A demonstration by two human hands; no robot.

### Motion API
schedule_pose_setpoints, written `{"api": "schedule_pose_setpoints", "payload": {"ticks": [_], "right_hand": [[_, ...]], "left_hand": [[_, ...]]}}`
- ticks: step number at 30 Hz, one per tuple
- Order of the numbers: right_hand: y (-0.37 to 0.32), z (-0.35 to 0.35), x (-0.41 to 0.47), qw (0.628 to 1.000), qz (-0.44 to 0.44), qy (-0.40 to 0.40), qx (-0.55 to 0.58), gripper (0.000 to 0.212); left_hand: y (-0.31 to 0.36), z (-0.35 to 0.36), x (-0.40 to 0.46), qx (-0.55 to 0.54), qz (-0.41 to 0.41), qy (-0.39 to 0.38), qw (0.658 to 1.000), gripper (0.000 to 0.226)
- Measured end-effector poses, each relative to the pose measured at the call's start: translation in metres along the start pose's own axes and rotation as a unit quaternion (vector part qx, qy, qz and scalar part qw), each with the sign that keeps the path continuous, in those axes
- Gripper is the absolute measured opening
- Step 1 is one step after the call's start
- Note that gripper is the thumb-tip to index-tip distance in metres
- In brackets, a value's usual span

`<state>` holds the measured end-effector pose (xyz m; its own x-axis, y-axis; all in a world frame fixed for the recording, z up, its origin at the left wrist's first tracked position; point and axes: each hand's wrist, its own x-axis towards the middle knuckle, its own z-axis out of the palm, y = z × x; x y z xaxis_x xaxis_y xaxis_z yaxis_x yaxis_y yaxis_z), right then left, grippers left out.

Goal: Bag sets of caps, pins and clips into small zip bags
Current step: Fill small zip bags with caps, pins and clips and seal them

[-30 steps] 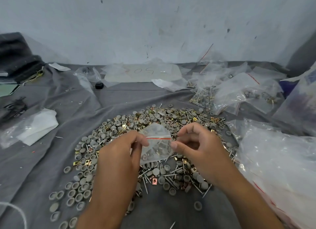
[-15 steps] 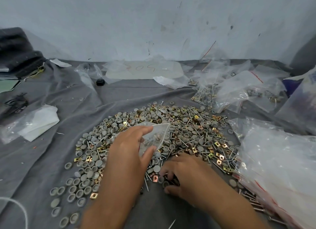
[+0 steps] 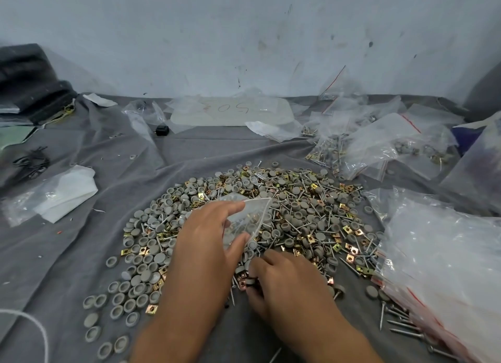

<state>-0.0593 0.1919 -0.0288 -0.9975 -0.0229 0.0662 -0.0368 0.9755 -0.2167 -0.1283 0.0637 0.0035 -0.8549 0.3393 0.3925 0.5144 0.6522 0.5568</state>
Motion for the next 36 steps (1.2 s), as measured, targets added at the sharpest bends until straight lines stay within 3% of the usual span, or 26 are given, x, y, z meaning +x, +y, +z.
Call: {"api": "schedule_pose_setpoints", "payload": {"ticks": [4,9,11,14,18,21,25,27,29,31,33,36], "right_hand": [[0.0,0.002,0.0,1.0,0.004,0.021,0.022,0.023],[0.016,-0.006,-0.001,0.985,0.042,0.047,0.159,0.011],[0.022,-0.014,0.0,0.959,0.048,0.088,0.265,0.004],[0.024,-0.027,0.003,0.908,0.002,0.201,0.367,0.013],[0.021,-0.029,0.011,0.894,-0.021,0.3,0.331,0.017],[0.021,-0.025,0.016,0.913,-0.003,0.302,0.275,0.018],[0.026,-0.028,0.014,0.905,-0.005,0.319,0.28,0.015],[0.035,-0.031,0.009,0.927,0.004,0.258,0.273,0.015],[0.045,-0.031,0.004,0.968,0.024,0.061,0.242,0.02],[0.049,-0.026,-0.001,0.984,-0.004,-0.109,0.141,0.034],[0.045,-0.021,-0.001,0.986,-0.055,-0.148,0.051,0.033],[0.04,-0.021,0.0,0.989,-0.077,-0.118,0.046,0.016]], "left_hand": [[-0.002,0.0,0.002,0.006,0.003,-0.005,1.0,0.051],[-0.001,-0.001,0.001,0.011,0.005,0.001,1.0,0.054],[-0.001,-0.001,0.001,0.008,0.007,-0.002,1.0,0.055],[-0.001,-0.001,0.001,0.006,0.011,-0.013,1.0,0.059],[0.001,0.0,0.001,-0.006,0.015,-0.026,1.0,0.063],[0.002,0.002,0.0,-0.007,0.023,-0.019,1.0,0.062],[0.001,0.001,0.0,-0.003,0.027,-0.008,1.0,0.064],[0.0,-0.001,0.0,0.0,0.024,0.0,1.0,0.067],[0.0,-0.002,0.0,0.005,0.025,0.005,1.0,0.068],[0.0,-0.002,-0.001,0.011,0.024,0.007,1.0,0.069],[0.0,-0.002,-0.001,0.014,0.023,0.003,1.0,0.069],[-0.002,-0.003,-0.001,0.009,0.024,0.002,1.0,0.068]]}}
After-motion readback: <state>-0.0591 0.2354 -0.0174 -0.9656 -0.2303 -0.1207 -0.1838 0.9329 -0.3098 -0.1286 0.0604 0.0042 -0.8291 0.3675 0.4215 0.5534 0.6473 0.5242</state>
